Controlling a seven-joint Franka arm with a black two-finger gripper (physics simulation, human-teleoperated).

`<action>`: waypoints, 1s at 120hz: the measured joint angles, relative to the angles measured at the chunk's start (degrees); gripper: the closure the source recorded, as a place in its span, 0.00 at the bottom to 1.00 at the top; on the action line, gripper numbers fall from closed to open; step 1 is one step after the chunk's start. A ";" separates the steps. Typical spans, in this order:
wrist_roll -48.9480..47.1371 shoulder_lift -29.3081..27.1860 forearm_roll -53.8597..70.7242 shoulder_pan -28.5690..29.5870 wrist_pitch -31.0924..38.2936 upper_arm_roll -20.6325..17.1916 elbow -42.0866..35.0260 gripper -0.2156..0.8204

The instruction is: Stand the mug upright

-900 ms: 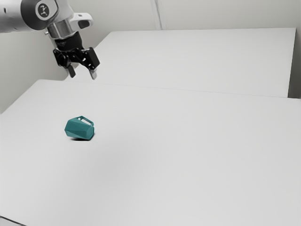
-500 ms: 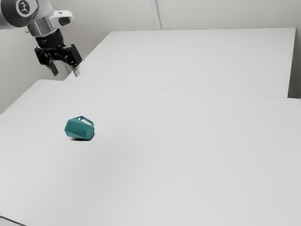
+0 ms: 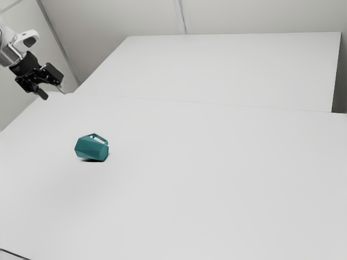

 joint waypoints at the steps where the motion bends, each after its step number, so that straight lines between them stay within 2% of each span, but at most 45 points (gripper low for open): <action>1: 0.38 0.02 -0.39 0.27 0.30 0.00 -0.21 0.21; 28: 11.33 0.50 -12.28 6.48 7.29 0.02 -7.14 0.21; 59: 20.56 1.59 -19.99 12.51 10.00 0.01 -11.27 0.21; 80: 22.68 6.39 -24.32 16.04 5.04 0.17 -10.57 0.21; 93: 23.65 10.99 -25.75 18.38 2.11 0.20 -6.98 0.21; 120: 25.38 18.25 -26.61 18.48 -0.82 0.19 -2.60 0.21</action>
